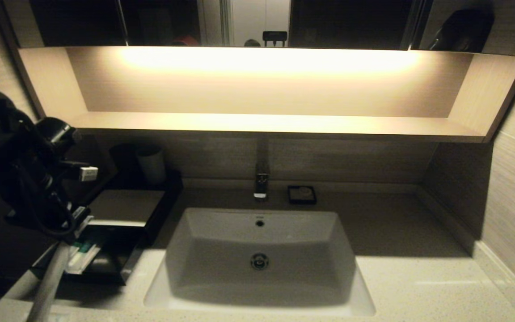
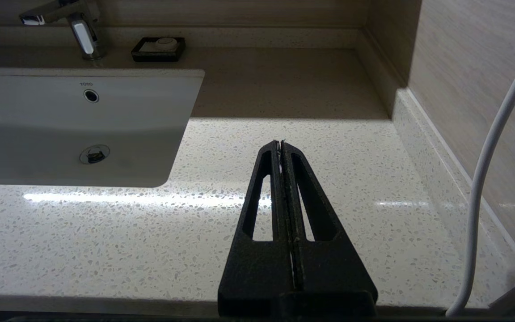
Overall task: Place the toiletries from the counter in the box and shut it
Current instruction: Place the bathroom toiletry into the drawer
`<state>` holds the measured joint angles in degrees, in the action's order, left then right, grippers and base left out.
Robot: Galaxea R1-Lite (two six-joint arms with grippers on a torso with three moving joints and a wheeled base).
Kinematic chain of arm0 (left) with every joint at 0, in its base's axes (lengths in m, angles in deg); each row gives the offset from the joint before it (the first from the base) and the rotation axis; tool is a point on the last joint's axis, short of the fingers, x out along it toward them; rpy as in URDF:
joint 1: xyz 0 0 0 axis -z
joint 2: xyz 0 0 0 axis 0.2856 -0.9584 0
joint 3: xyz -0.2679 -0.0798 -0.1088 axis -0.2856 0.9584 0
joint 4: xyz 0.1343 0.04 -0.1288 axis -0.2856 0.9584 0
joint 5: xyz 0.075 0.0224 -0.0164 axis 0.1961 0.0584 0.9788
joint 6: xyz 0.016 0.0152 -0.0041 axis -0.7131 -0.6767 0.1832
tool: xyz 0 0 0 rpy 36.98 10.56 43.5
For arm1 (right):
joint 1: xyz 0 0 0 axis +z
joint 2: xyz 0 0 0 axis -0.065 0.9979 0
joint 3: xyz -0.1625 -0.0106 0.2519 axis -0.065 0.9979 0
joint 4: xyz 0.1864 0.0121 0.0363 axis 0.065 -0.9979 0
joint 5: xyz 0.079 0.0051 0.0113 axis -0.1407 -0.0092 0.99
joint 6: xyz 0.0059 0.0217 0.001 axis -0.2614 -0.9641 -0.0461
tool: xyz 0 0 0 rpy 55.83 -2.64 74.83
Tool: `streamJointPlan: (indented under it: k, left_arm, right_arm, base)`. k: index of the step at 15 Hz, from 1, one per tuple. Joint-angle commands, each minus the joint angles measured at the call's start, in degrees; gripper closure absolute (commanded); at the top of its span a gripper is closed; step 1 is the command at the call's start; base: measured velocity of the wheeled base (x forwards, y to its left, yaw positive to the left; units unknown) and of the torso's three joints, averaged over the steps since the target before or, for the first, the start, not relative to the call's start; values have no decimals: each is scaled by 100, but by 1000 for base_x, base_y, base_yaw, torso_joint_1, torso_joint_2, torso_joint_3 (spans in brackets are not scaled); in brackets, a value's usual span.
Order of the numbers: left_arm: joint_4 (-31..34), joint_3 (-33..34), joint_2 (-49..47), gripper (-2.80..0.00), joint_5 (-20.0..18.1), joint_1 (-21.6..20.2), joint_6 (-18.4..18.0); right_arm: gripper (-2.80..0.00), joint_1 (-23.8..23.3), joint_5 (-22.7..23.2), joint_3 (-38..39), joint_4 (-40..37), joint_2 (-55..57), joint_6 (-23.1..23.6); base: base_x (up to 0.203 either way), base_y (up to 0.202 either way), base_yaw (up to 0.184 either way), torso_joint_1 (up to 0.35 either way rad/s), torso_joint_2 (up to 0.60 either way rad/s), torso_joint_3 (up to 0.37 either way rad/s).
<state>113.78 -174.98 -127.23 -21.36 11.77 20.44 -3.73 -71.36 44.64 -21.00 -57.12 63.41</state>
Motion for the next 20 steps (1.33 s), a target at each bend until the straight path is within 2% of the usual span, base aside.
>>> streamJointPlan:
  k: [1,8,13,20]
  left_arm:
    - [30,-405,-457,0,136,-283,-33]
    - [35,-1286,-1427,0,378,-602,-26]
    - [538,-2079,-2057,0,374,-764,-19]
    - [619,-2264,-2315,0,373,-766,6]
  right_arm:
    - [0,0,0,1,-1,0,-1]
    - [0,0,0,1,-1,0,-1]
    - [0,0,0,1,-1,0,-1]
    - [0,0,0,1,-1,0,-1]
  base:
    - [0,0,0,0,0,0]
    - [0,0,0,0,0,0]
    - [0,0,0,0,0,0]
    - [0,0,0,0,0,0]
